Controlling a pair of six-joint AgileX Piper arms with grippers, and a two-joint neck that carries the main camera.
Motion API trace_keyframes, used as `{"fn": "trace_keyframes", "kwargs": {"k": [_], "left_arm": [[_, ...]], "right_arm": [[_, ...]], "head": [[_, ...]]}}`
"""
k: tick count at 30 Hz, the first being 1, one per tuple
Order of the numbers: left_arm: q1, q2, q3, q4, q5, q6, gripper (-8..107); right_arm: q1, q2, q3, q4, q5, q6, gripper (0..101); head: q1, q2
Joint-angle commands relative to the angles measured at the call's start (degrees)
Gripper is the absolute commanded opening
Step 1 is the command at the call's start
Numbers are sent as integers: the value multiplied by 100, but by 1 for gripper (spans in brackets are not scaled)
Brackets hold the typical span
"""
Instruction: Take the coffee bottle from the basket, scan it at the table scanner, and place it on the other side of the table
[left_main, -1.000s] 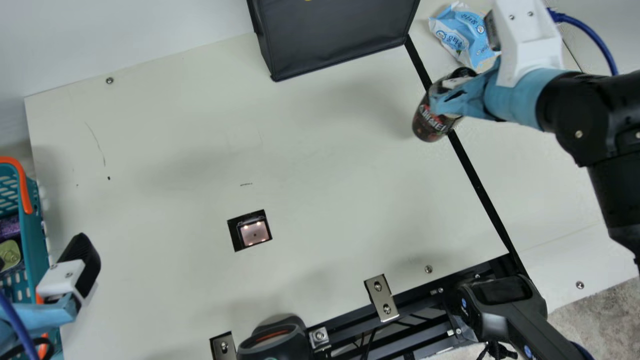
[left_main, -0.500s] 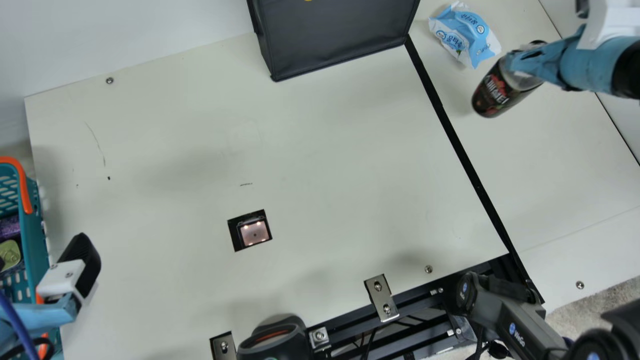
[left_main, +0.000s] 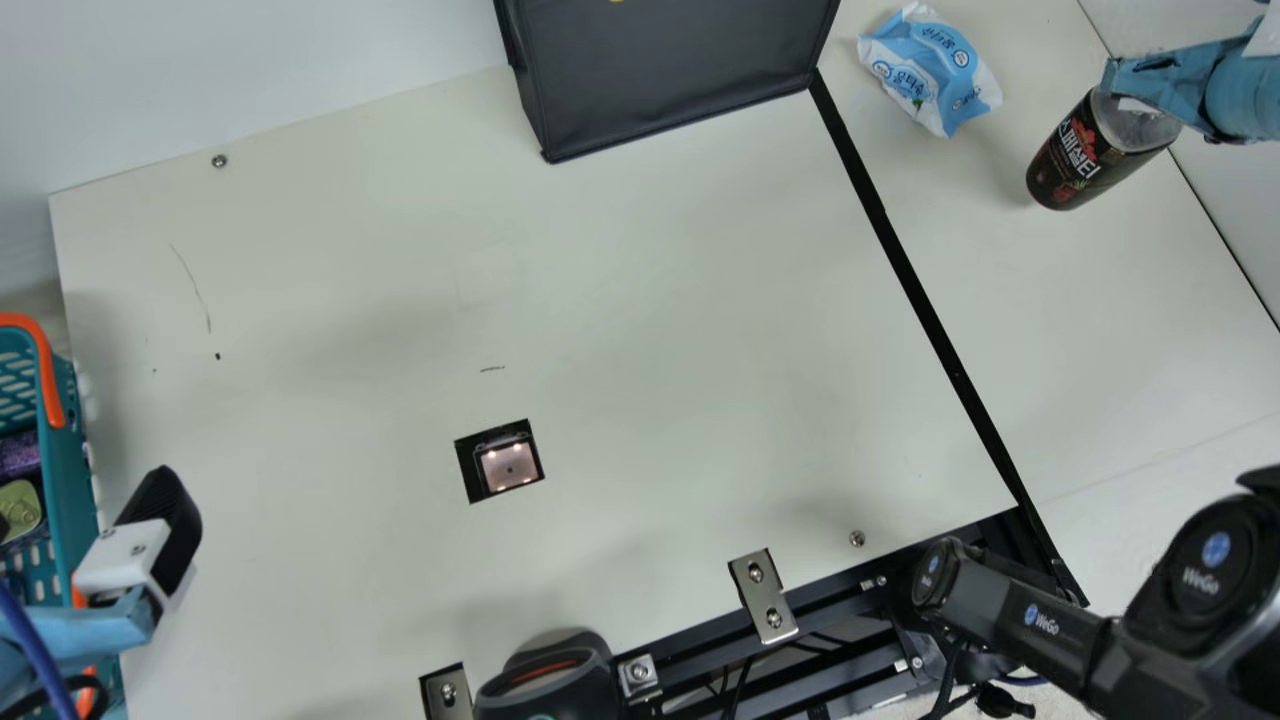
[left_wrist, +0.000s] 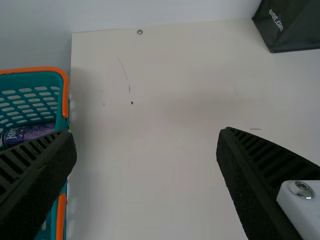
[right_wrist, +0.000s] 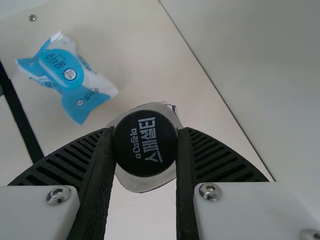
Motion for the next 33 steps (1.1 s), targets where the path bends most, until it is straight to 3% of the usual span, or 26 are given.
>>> {"fn": "trace_keyframes", "kwargs": {"k": [1, 13, 22, 33], "left_arm": [[0, 0, 0, 0, 0, 0, 90], [0, 0, 0, 0, 0, 0, 90], [0, 0, 0, 0, 0, 0, 90], [0, 0, 0, 0, 0, 0, 90]], "right_arm": [[21, 187, -115, -33, -69, 75, 0], [156, 1062, -811, -258, -256, 550, 0], [180, 1415, -977, -414, -276, 776, 0], [140, 1457, -964, -403, -293, 839, 37]], "head": [[-166, -13], [-166, -13], [-166, -13], [-166, -13]]}}
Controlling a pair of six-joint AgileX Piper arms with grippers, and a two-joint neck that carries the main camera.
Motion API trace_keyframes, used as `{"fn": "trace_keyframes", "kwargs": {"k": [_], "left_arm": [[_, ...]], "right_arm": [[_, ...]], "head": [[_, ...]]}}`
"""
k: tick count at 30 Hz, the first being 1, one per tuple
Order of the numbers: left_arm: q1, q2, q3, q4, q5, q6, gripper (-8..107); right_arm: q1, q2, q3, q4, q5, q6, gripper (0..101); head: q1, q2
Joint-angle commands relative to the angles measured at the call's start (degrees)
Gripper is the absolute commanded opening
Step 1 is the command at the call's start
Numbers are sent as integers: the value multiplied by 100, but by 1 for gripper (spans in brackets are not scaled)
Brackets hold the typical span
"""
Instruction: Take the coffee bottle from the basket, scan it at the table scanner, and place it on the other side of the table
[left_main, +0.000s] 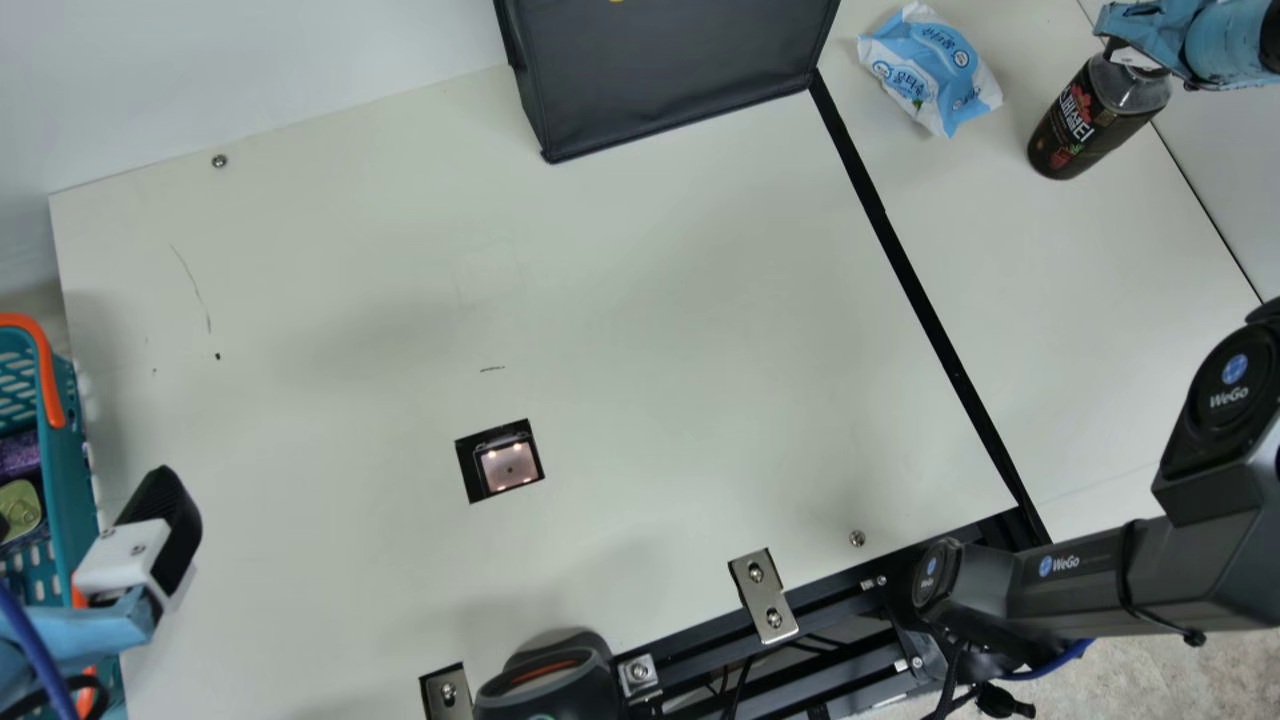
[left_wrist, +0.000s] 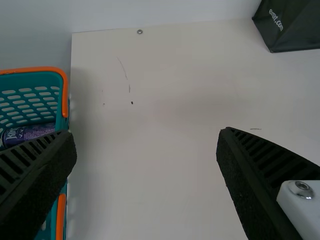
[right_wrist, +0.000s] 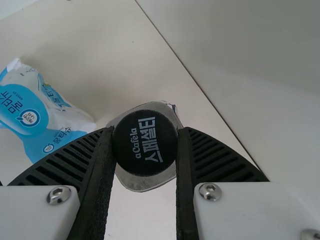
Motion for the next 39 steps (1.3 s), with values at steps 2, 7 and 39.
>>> {"fn": "trace_keyframes", "kwargs": {"k": [2, 7, 39], "left_arm": [[0, 0, 0, 0, 0, 0, 90], [0, 0, 0, 0, 0, 0, 90], [0, 0, 0, 0, 0, 0, 90]], "right_arm": [[-12, -30, 20, 16, 6, -8, 43], [-43, -63, 51, 41, 30, -26, 60], [1071, -3445, 1622, -721, 667, 983, 95]], "head": [[-175, -13], [-175, -13], [-175, -13]]}}
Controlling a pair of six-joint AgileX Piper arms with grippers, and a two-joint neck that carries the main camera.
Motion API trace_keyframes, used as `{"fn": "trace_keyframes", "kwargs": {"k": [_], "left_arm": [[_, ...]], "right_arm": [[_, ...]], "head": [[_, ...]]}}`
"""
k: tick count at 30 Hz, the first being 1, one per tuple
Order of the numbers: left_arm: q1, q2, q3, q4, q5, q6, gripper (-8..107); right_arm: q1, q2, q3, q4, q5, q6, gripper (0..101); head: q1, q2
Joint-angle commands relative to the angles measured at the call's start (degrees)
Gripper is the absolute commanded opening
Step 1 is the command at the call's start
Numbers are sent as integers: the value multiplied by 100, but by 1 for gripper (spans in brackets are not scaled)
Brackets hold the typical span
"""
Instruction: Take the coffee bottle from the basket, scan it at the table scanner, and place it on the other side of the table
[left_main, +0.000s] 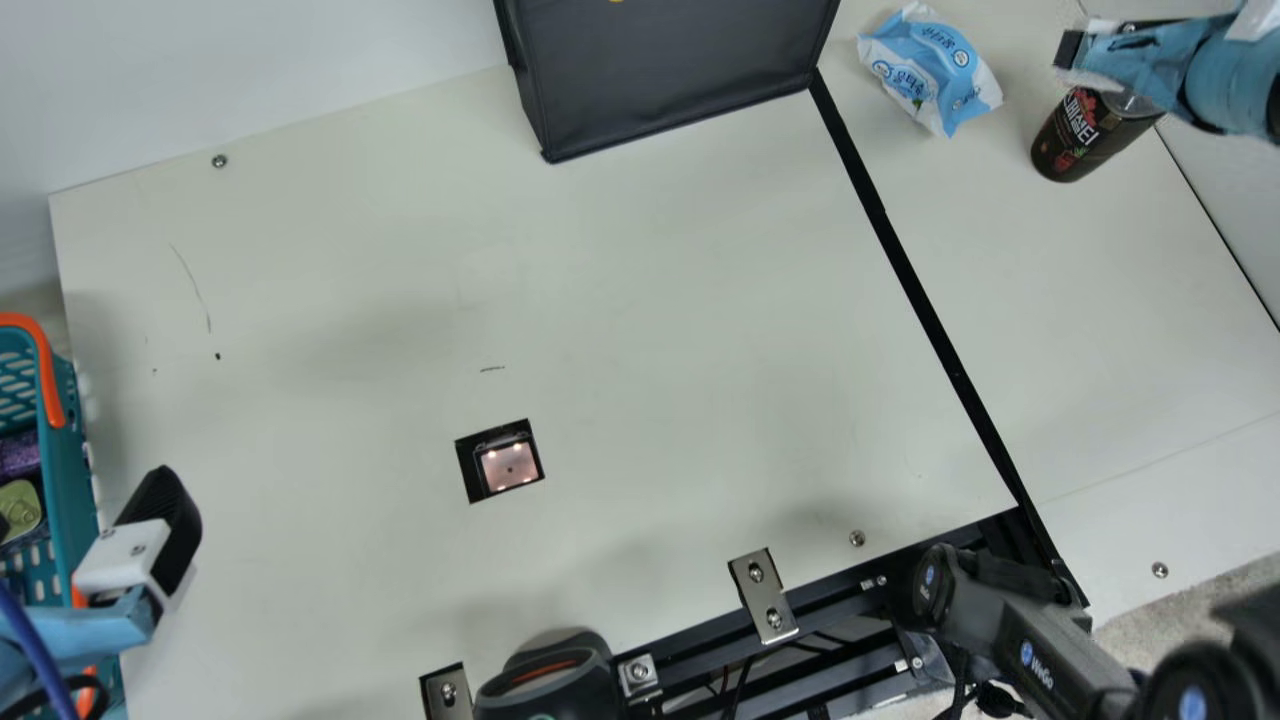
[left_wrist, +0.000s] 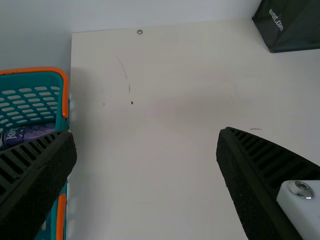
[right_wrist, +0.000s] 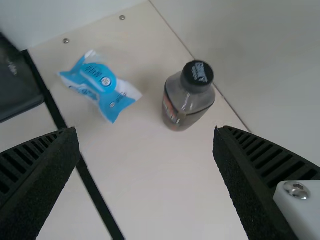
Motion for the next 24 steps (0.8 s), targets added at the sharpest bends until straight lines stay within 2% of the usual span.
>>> {"fn": "trace_keyframes", "kwargs": {"k": [1, 5, 20, 24], "left_arm": [[0, 0, 0, 0, 0, 0, 90], [0, 0, 0, 0, 0, 0, 90], [635, -23, -1503, 219, 1399, -105, 90], [805, -29, -1904, 278, 1773, -133, 90]], "right_arm": [[0, 0, 0, 0, 0, 0, 95], [90, -462, 160, 0, 109, 35, 95], [1592, -1423, 91, -36, 942, 35, 95], [1993, -1669, 72, -45, 1164, 35, 95]], "head": [[-175, -13], [-175, -13], [-175, 1987], [-175, 1987]]}}
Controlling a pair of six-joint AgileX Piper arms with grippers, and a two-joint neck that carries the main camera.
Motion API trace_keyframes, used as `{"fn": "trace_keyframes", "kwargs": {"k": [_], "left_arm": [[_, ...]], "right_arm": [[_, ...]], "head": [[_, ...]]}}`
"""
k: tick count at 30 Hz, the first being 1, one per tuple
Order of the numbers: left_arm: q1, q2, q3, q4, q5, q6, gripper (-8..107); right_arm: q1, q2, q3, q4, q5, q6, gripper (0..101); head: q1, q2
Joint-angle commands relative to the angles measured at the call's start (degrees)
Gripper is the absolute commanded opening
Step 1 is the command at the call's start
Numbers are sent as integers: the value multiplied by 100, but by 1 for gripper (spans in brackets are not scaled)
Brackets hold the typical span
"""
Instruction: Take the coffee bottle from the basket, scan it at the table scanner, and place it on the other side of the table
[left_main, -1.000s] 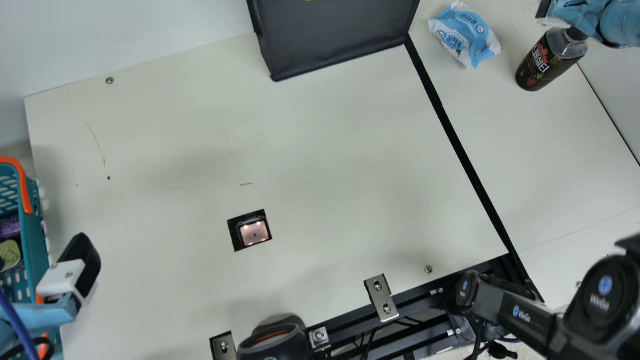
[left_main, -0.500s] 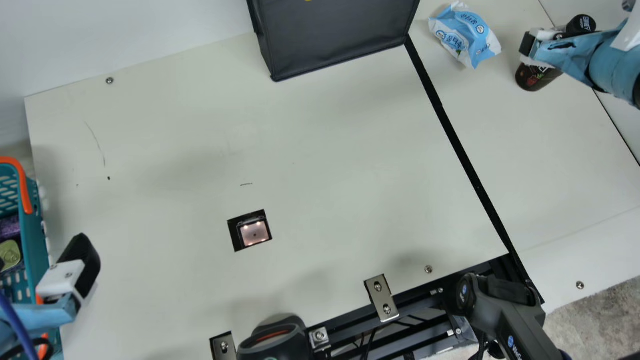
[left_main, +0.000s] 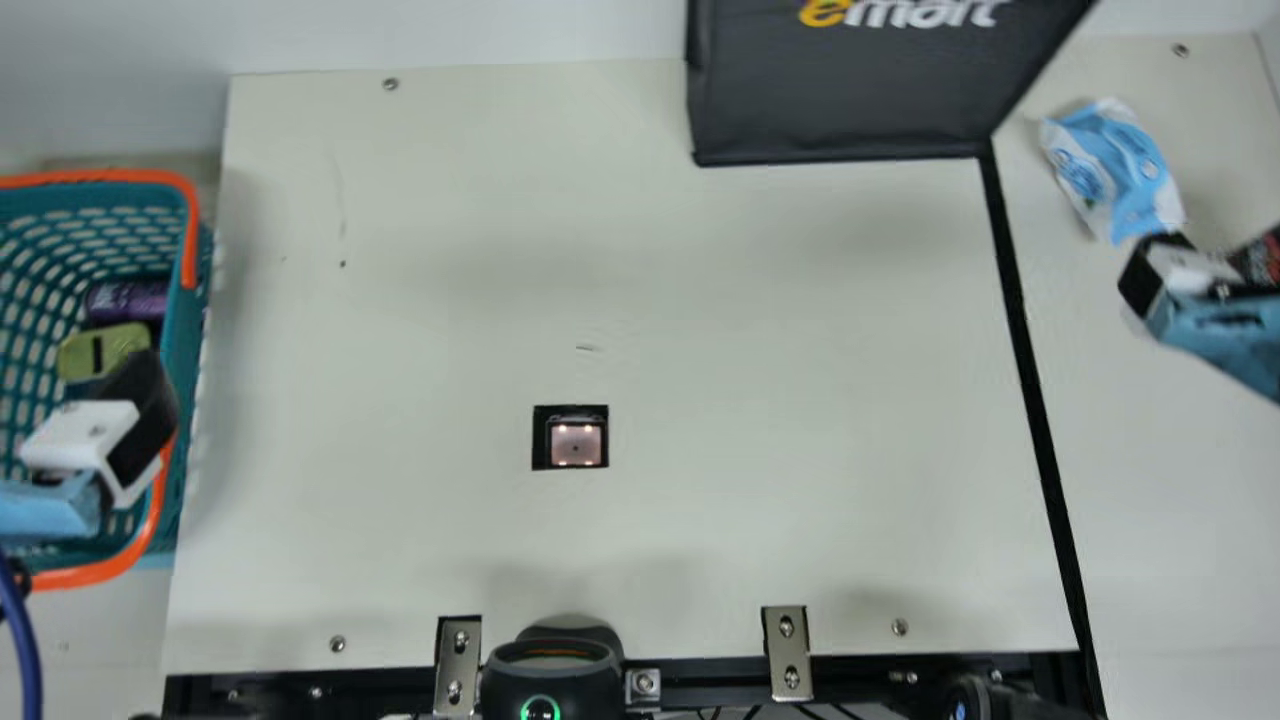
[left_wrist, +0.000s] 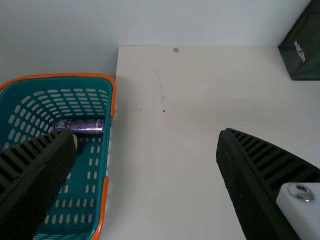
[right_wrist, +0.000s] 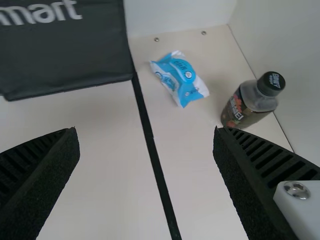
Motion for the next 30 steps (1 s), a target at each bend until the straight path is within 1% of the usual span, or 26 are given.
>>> {"fn": "trace_keyframes", "kwargs": {"k": [1, 2, 3, 5, 15, 16, 18, 30], "left_arm": [[78, -9, -266, 26, 255, 1, 90], [87, -9, -287, 29, 274, 0, 90], [83, -10, -183, 27, 183, 0, 90], [84, -10, -283, 27, 263, 0, 90], [84, -10, -283, 27, 263, 0, 90], [84, -10, -283, 27, 263, 0, 90], [84, -10, -283, 27, 263, 0, 90], [84, -10, -283, 27, 263, 0, 90]], "right_arm": [[273, -129, -4, -7, 120, 0, 95], [373, -191, -9, -9, 176, 0, 95], [474, -253, -14, -11, 232, 0, 95], [673, -376, -23, -16, 343, 0, 95], [1649, -975, -68, -39, 884, 0, 95], [1492, -926, -72, -44, 834, 0, 95], [1638, -992, -72, -37, 938, 0, 95], [1654, -1015, -72, -48, 938, 0, 95]], "head": [[-166, 9], [-166, 9], [-166, 9], [-166, 9], [-166, 9], [-166, 9], [-166, 9], [-166, 9]]}}
